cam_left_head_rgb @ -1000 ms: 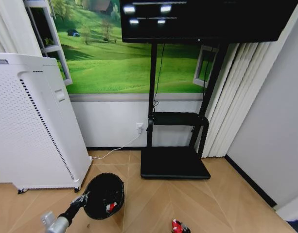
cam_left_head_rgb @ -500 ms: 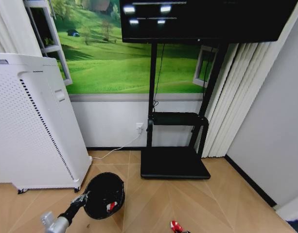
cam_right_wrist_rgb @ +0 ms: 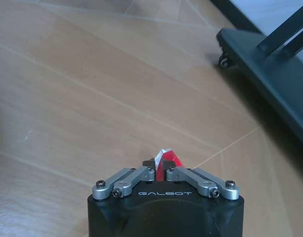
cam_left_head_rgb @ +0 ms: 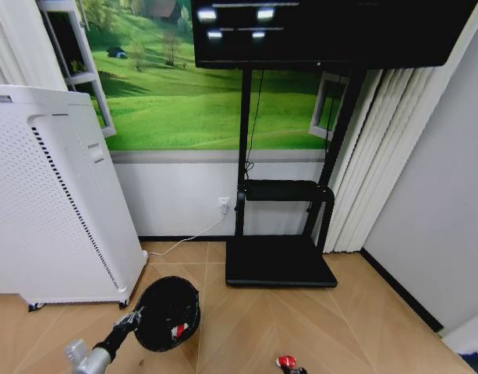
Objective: Pick up the trash bin and place the garbage on the floor into it.
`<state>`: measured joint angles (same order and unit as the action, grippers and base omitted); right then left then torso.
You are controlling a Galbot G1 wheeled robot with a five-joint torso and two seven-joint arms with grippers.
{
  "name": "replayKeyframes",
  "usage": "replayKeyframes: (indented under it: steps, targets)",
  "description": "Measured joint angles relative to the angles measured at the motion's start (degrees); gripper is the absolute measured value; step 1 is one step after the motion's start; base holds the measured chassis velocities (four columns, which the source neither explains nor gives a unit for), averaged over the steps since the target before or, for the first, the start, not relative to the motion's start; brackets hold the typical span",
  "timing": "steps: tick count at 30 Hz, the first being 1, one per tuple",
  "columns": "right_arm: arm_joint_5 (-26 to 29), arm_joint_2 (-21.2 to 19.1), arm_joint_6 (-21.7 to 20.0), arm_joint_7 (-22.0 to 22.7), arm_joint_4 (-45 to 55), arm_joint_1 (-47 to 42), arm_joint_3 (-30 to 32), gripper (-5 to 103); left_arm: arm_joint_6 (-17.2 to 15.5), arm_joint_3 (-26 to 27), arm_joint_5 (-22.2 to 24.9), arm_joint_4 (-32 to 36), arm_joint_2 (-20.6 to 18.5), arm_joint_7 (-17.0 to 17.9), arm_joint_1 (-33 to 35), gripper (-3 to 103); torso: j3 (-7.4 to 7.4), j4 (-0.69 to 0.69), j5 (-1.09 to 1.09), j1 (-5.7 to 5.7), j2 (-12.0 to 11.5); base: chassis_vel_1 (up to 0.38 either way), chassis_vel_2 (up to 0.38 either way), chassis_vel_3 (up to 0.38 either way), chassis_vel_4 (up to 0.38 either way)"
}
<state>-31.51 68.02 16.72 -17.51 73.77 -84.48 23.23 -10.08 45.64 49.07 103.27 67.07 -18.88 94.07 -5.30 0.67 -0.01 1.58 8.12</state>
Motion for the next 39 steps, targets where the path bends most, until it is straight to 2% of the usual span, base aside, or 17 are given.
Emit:
replayKeyframes:
  steps: [1, 3, 4, 8, 11, 14, 17, 20, 23, 25, 34, 36, 37, 39]
  targets:
    - [0.0, 0.0, 0.0, 0.0, 0.0, 0.0, 0.0, 9, 0.0, 0.0, 0.0, 0.0, 0.0, 0.0, 0.0, 6, 0.00, 0.00, 0.00, 0.00, 0.0, 0.000, 0.000, 0.000, 0.000]
    - [0.6, -0.4, 0.1, -0.2, 1.5, -0.4, 0.3, 20, 0.0, -0.2, 0.0, -0.1, 0.0, 0.0, -0.2, 6, 0.00, 0.01, 0.00, 0.00, 0.0, 0.000, 0.000, 0.000, 0.000]
    - [0.6, -0.4, 0.1, -0.2, 1.5, -0.4, 0.3, 20, 0.0, -0.2, 0.0, -0.1, 0.0, 0.0, -0.2, 6, 0.00, 0.01, 0.00, 0.00, 0.0, 0.000, 0.000, 0.000, 0.000]
    - [1.1, -0.8, -0.1, -0.8, 3.4, -0.6, 0.5, 41, 0.0, -0.5, 0.0, -0.1, -0.1, 0.0, -0.4, 6, 0.00, 0.01, 0.00, 0.00, 0.0, 0.000, 0.000, 0.000, 0.000]
    - [1.1, -0.8, -0.2, -0.8, 3.4, -0.5, 0.4, 47, 0.0, -0.5, 0.0, -0.1, -0.1, 0.0, -0.4, 6, 0.00, 0.01, 0.00, 0.00, 0.0, 0.000, 0.000, 0.000, 0.000]
    - [0.0, -0.1, -0.5, -1.0, 1.3, 0.8, -0.7, 64, 0.0, -0.1, 0.0, -0.1, 0.0, 0.0, -0.2, 6, 0.00, 0.00, 0.01, 0.00, 0.0, 0.000, 0.000, 0.000, 0.000]
    - [-0.2, 0.0, -0.6, -1.0, 0.4, 1.3, -1.0, 69, 0.0, 0.2, 0.1, -0.1, -0.1, -0.1, 0.0, 6, 0.00, 0.01, 0.02, 0.00, 0.0, 0.000, 0.000, 0.000, 0.000]
    - [-0.7, 0.4, -0.8, -0.8, -1.7, 2.4, -1.6, 85, 0.0, 0.6, 0.4, -0.2, -0.1, -0.3, 0.3, 6, 0.01, 0.00, 0.02, 0.00, 0.0, 0.000, 0.000, 0.000, 0.000]
    - [-1.3, 0.5, -0.8, -0.3, -2.7, 2.9, -1.8, 90, 0.0, 0.6, 0.4, -0.2, 0.0, -0.4, 0.4, 6, 0.00, 0.00, 0.02, 0.00, 0.0, 0.000, 0.000, 0.000, 0.000]
    - [-1.7, 0.3, -1.0, 0.2, -3.7, 3.4, -1.9, 98, 0.0, 0.6, 0.5, -0.2, 0.2, -0.4, 0.4, 6, 0.00, 0.00, 0.01, 0.00, 0.0, 0.000, 0.000, 0.000, 0.000]
    - [-1.8, -0.1, -1.6, 1.1, -4.6, 3.7, -1.6, 102, 0.0, 0.2, 0.5, -0.3, 0.4, -0.4, 0.1, 6, 0.00, 0.01, 0.00, 0.00, 0.0, 0.000, 0.000, 0.000, 0.000]
    - [-1.8, -0.1, -1.9, 1.4, -5.2, 3.9, -1.5, 95, 0.0, 0.1, 0.4, -0.3, 0.4, -0.4, 0.1, 6, 0.00, 0.01, 0.01, 0.00, 0.0, 0.000, 0.000, 0.000, 0.000]
    - [-1.8, -0.1, -1.9, 1.4, -5.2, 3.9, -1.5, 95, 0.0, 0.1, 0.4, -0.3, 0.4, -0.4, 0.1, 6, 0.00, 0.01, 0.01, 0.00, 0.0, 0.000, 0.000, 0.000, 0.000]
    - [-2.5, 0.2, -3.1, 2.4, -6.3, 4.2, -2.0, 85, 0.1, 0.1, 0.5, 0.0, 0.4, -0.4, 0.1, 6, 0.00, 0.01, 0.01, 0.00, 0.0, 0.000, 0.000, 0.000, 0.000]
